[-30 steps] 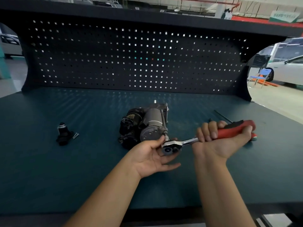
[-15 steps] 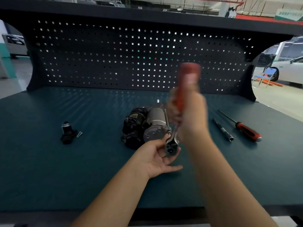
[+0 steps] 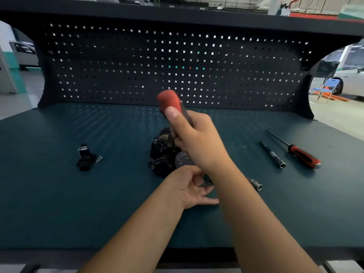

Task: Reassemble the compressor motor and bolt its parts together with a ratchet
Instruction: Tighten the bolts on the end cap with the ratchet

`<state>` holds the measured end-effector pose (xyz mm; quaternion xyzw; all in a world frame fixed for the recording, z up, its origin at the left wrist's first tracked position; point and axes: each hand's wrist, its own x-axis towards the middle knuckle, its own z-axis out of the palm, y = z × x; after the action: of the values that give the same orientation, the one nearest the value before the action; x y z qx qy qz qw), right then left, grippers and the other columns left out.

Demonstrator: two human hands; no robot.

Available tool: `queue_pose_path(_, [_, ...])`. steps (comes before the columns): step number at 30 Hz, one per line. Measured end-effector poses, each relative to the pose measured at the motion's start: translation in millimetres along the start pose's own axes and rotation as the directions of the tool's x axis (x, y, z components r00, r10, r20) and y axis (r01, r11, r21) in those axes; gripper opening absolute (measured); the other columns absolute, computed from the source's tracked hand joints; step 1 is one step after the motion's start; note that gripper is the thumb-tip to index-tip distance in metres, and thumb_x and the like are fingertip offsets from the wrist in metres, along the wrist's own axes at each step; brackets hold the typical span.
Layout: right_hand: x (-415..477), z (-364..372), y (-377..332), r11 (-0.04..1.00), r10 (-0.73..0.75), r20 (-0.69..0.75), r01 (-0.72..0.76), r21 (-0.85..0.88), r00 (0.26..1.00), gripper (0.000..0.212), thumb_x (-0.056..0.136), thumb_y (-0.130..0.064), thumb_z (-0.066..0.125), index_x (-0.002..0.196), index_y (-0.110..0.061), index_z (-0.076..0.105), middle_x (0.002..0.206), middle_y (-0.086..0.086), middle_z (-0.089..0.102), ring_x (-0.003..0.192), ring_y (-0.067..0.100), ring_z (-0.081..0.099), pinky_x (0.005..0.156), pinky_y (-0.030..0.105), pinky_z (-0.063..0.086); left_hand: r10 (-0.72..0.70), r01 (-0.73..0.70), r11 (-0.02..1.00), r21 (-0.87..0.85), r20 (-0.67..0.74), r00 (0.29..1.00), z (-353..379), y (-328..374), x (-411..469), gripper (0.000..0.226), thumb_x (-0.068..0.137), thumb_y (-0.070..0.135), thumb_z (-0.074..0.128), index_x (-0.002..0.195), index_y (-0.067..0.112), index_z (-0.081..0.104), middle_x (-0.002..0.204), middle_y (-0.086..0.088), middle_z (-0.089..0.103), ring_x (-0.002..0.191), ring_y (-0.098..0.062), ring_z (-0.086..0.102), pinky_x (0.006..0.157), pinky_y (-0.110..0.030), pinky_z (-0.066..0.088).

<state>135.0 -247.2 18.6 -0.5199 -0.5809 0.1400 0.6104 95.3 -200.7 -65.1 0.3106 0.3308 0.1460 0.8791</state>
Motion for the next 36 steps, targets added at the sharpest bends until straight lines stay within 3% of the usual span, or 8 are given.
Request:
queue_pose_path(3, [-8.2,-29.8,7.5,0.924,0.111,-0.330,0.025,0.381,0.937,0.051,0.079,-0.069,0.040,0.056,-0.024,0.050,0.046,-0.010,0.039,0.039,0.008,0.031,0.043,0.018,0.027,-0.003,0.013,0.995,-0.097,0.106,0.994,-1.7,-2.5,-2.9,0.016,0.090,0.014,0.055,0.078,0.009,0.064,0.073,-0.006,0.069,0.078,-0.028,0.067,0.101,-0.069,0.021])
queue_pose_path(6, [-21.6,-58.2,20.5,0.585,0.237,-0.453,0.246,0.773,0.859,0.058,0.093,-0.063,0.022,0.061,-0.018,0.041,0.041,-0.006,0.025,0.034,0.010,0.017,0.035,0.015,0.015,0.000,0.017,0.996,-0.091,0.188,0.982,-2.9,-1.7,-2.6,0.019,0.093,0.025,0.048,0.088,0.012,0.061,0.082,-0.005,0.069,0.072,-0.026,0.070,0.098,-0.063,0.024])
queue_pose_path(16, [-2.3,-10.7,-0.1,0.992,0.015,-0.103,-0.002,0.126,0.995,0.052,0.080,-0.063,0.045,0.063,-0.014,0.046,0.043,-0.011,0.039,0.036,0.003,0.033,0.038,0.015,0.028,0.028,-0.030,0.998,0.051,0.047,0.999,6.9,2.4,-7.6,0.021,0.093,0.006,0.047,0.077,0.005,0.060,0.061,-0.010,0.067,0.079,-0.029,0.064,0.088,-0.057,0.042])
queue_pose_path(22, [-15.9,-59.7,18.9,0.634,0.256,-0.413,0.171,0.754,0.874,0.060,0.094,-0.063,0.021,0.061,-0.017,0.042,0.041,-0.006,0.025,0.033,0.010,0.017,0.035,0.016,0.015,0.069,-0.053,0.995,-0.089,0.191,0.979,3.9,0.4,-5.3,0.026,0.095,0.012,0.046,0.082,-0.001,0.064,0.078,-0.016,0.069,0.074,-0.030,0.066,0.094,-0.061,0.035])
queue_pose_path(27, [1.3,-17.2,3.6,0.994,0.060,-0.159,-0.044,0.102,0.985,0.046,0.088,-0.055,0.043,0.063,-0.017,0.046,0.040,-0.006,0.045,0.032,0.004,0.034,0.033,0.017,0.026,0.073,-0.073,0.997,0.000,0.076,0.994,7.2,3.6,-2.1,0.028,0.094,0.001,0.046,0.073,0.000,0.063,0.067,-0.014,0.067,0.065,-0.028,0.066,0.075,-0.049,0.052])
queue_pose_path(30, [-4.4,7.7,8.0,0.991,-0.020,0.015,0.022,-0.129,1.000,0.057,0.072,-0.064,0.052,0.060,-0.008,0.048,0.048,-0.004,0.044,0.041,0.008,0.037,0.044,0.022,0.030,0.110,-0.111,0.994,0.009,0.049,0.993,9.0,4.1,-0.9,0.028,0.092,-0.002,0.047,0.068,0.003,0.060,0.064,-0.009,0.060,0.059,-0.021,0.060,0.057,-0.036,0.056])
queue_pose_path(32, [-8.7,-6.8,10.5,0.984,0.042,-0.208,-0.004,0.178,0.977,0.052,0.074,-0.062,0.051,0.062,-0.012,0.055,0.047,-0.005,0.047,0.037,0.008,0.037,0.038,0.019,0.029,0.099,-0.098,0.995,-0.015,0.086,0.991,6.4,3.5,-3.3,0.031,0.094,0.003,0.048,0.067,0.002,0.064,0.062,-0.010,0.061,0.056,-0.022,0.061,0.064,-0.045,0.056])
queue_pose_path(36, [-12.8,-53.7,19.3,0.617,0.206,-0.420,0.215,0.757,0.884,0.060,0.094,-0.063,0.024,0.062,-0.017,0.046,0.041,-0.007,0.031,0.033,0.008,0.021,0.033,0.015,0.018,0.070,-0.058,0.996,-0.073,0.184,0.980,1.2,5.6,-9.1,0.029,0.097,0.021,0.045,0.085,-0.001,0.061,0.074,-0.017,0.068,0.063,-0.030,0.069,0.081,-0.059,0.042])
